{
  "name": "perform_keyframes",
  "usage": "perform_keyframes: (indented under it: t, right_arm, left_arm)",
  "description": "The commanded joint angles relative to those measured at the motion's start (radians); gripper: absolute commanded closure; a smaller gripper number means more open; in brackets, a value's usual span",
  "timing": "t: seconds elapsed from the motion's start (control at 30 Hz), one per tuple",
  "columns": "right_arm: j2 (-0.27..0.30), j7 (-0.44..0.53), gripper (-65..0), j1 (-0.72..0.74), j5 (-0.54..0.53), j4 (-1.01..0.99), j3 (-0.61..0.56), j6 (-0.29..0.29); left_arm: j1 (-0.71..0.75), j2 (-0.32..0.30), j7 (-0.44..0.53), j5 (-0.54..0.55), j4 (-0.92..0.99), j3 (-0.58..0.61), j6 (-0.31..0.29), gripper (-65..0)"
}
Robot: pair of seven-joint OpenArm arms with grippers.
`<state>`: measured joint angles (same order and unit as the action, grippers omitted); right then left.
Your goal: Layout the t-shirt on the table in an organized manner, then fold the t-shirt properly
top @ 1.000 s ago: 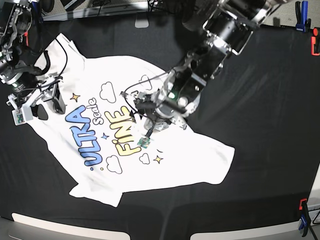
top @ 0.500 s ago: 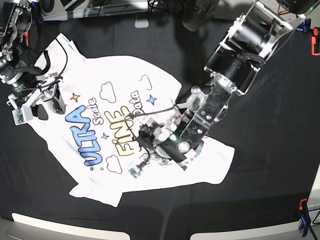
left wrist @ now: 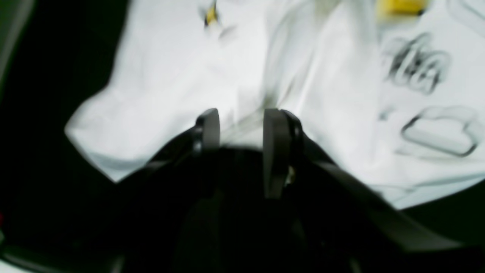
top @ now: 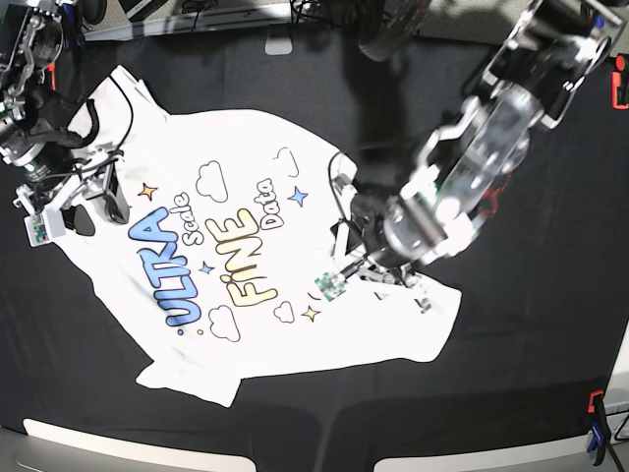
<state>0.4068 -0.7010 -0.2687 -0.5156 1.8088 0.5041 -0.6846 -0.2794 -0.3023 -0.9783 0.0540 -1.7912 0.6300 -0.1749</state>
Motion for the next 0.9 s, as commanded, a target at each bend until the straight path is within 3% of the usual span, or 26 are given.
perform_keyframes:
  t: [0.0,0.13,0.3,0.53,0.87]
  right_arm:
    - [0.017,0.023,-34.0,0.008,-0.017,0.018,0.006,0.0]
    - [0.017,0.023,-34.0,0.008,-0.016,0.018,0.006,0.0]
    - [0.017,0.023,-34.0,0.008,-0.02,0.018,0.006,0.0]
    - [0.017,0.023,-34.0,0.008,-0.02,0.018,0.006,0.0]
    - [0.017,0.024,-34.0,0.008,-0.02,0.018,0.006,0.0]
  left_arm:
    - [-0.007,-0.021,0.012,-0.014,-0.039,-0.006,0.057,-17.9]
    - [0.046,-0.067,0.011,-0.009,-0.046,-0.006,0.254,-17.9]
    - [0.122,-0.057,0.015,0.002,0.015,-0.006,0.305,-17.9]
    - [0.149,0.019,0.004,0.126,0.062,-0.006,0.297,-17.9]
    - [0.216,0.234,0.037,0.16,0.062,-0.006,0.14,-17.9]
